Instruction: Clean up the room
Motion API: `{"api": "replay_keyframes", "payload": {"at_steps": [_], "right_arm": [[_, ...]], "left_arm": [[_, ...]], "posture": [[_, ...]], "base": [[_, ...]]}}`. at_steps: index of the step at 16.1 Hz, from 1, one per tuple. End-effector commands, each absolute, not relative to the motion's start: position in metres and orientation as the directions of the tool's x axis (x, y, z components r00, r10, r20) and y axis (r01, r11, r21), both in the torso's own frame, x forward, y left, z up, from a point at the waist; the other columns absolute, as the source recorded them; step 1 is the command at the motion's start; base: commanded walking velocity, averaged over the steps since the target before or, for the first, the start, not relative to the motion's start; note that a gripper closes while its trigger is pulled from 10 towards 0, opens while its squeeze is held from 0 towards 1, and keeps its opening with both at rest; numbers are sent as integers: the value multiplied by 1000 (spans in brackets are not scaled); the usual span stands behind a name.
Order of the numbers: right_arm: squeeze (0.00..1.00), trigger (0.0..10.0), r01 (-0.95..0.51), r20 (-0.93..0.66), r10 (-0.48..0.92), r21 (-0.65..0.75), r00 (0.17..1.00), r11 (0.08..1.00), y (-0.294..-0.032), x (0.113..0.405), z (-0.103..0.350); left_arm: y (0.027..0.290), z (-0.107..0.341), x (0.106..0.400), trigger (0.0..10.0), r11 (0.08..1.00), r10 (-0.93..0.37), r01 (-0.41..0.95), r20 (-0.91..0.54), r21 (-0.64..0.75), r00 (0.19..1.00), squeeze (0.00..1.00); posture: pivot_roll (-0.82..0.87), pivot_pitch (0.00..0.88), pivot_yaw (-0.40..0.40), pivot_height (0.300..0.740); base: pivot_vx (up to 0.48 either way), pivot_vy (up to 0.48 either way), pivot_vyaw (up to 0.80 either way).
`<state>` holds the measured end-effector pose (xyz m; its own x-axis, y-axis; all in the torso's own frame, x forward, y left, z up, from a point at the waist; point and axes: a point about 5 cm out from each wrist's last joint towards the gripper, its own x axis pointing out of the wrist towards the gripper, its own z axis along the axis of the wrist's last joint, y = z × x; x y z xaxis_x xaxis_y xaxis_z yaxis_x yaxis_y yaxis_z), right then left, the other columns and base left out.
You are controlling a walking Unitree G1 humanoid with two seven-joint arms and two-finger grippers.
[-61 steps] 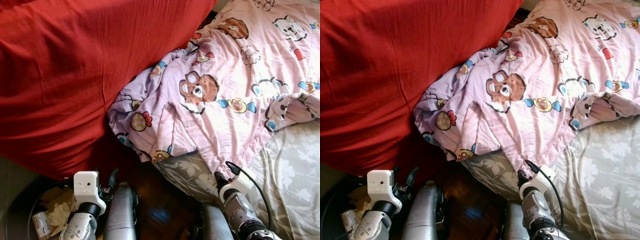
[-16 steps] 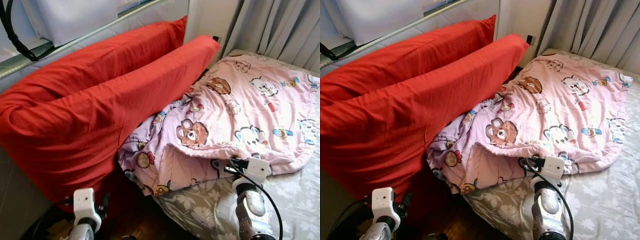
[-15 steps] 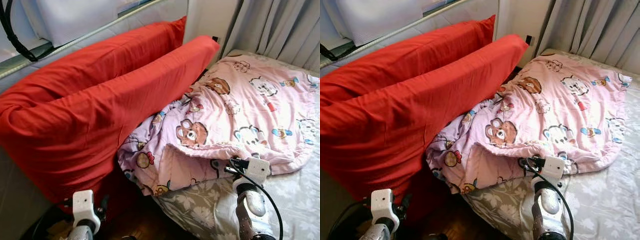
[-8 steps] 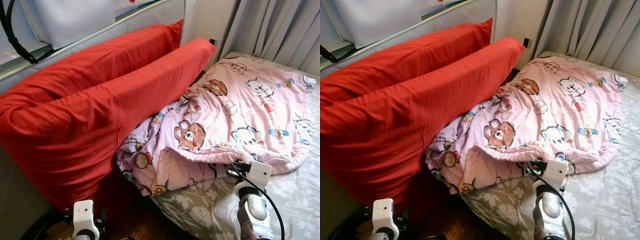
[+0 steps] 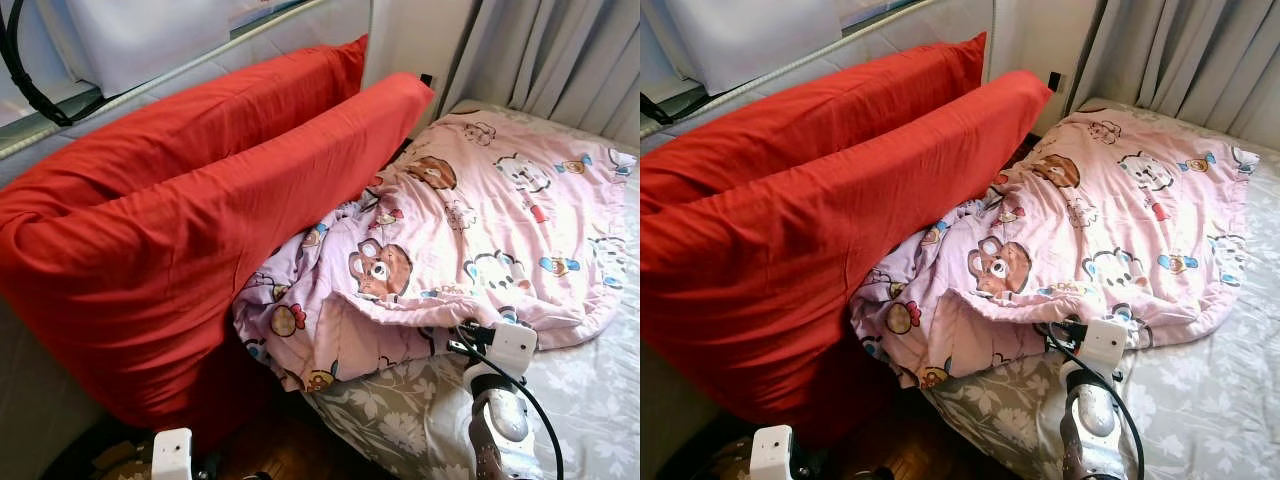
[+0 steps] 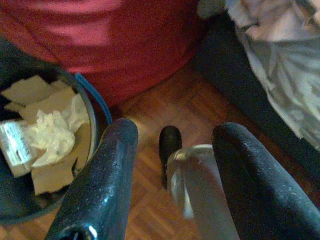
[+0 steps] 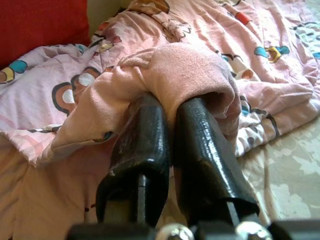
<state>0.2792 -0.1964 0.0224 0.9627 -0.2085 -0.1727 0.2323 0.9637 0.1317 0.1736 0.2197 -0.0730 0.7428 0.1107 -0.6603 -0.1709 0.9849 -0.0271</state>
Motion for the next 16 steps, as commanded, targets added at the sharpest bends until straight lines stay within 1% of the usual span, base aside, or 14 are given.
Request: {"api": "replay_keyframes", "payload": {"at_steps": [1, 3, 16], "right_arm": [[0, 10000, 237, -169, -216, 119, 962, 964, -199, 277, 23], [0, 10000, 240, -164, -220, 115, 962, 964, -199, 278, 24], [0, 10000, 250, -152, -233, 107, 961, 962, -198, 279, 26]], "left_arm": [[225, -78, 163, 10000, 983, 115, -182, -688, -25, 716, 0], [228, -80, 158, 10000, 982, 120, -188, -703, -20, 701, 0], [226, -79, 161, 10000, 986, 109, -168, -703, -15, 703, 0]], "posture": [[59, 145, -35, 740], [59, 144, -35, 740], [56, 126, -23, 740]], "base": [[0, 0, 0], [0, 0, 0], [0, 0, 0]]}}
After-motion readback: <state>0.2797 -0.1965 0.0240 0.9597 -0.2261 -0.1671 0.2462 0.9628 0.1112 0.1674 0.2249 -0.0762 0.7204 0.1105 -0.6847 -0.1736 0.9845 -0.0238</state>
